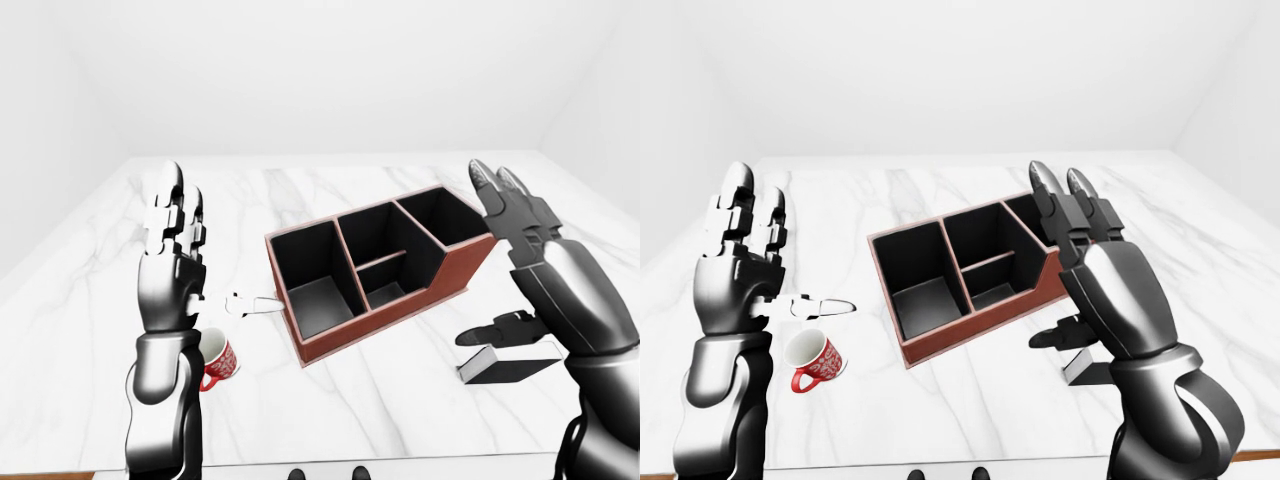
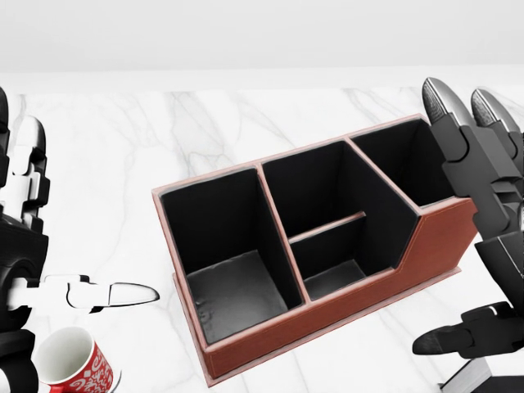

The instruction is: Pick up the book and place it in the back compartment of the caddy.

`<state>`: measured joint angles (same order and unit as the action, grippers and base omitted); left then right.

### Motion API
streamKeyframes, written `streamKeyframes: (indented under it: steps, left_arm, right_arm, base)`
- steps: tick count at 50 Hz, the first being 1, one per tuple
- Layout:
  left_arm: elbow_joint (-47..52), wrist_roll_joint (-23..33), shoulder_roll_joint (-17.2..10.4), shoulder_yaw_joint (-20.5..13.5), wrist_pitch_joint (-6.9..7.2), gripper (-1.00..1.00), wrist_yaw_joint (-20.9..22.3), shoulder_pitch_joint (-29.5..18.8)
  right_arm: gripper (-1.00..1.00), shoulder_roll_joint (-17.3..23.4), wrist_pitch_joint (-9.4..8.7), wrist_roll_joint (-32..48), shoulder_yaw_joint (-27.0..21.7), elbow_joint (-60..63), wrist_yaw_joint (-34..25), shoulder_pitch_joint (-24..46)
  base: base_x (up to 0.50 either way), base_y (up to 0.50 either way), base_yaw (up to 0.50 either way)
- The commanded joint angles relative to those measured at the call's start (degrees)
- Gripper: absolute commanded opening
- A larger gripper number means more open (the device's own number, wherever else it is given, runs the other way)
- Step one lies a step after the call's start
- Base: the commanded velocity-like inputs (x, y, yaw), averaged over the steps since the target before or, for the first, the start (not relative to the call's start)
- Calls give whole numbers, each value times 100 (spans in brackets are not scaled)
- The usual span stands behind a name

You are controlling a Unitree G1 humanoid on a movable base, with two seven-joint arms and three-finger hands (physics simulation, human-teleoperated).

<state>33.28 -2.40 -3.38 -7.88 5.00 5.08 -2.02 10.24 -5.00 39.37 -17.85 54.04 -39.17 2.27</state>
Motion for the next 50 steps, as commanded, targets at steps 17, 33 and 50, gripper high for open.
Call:
streamKeyframes:
  steps: [17,33,50]
  left_arm:
    - [-69,4,-3,-2,0,100,-4,-8]
    - [-35,8,-4,1,0,100,-10,-15]
    - [-123,37,11,31,0,100,1,19]
  right_arm:
    - [100,-50,0,382,-188,-4,-83,-204]
    - [100,-83,0,616,-365,-297,-83,-392]
    - [100,-158,0,713,-560,-439,-83,-574]
  base:
    - [0,0,0]
    - [0,0,0]
    - [0,0,0]
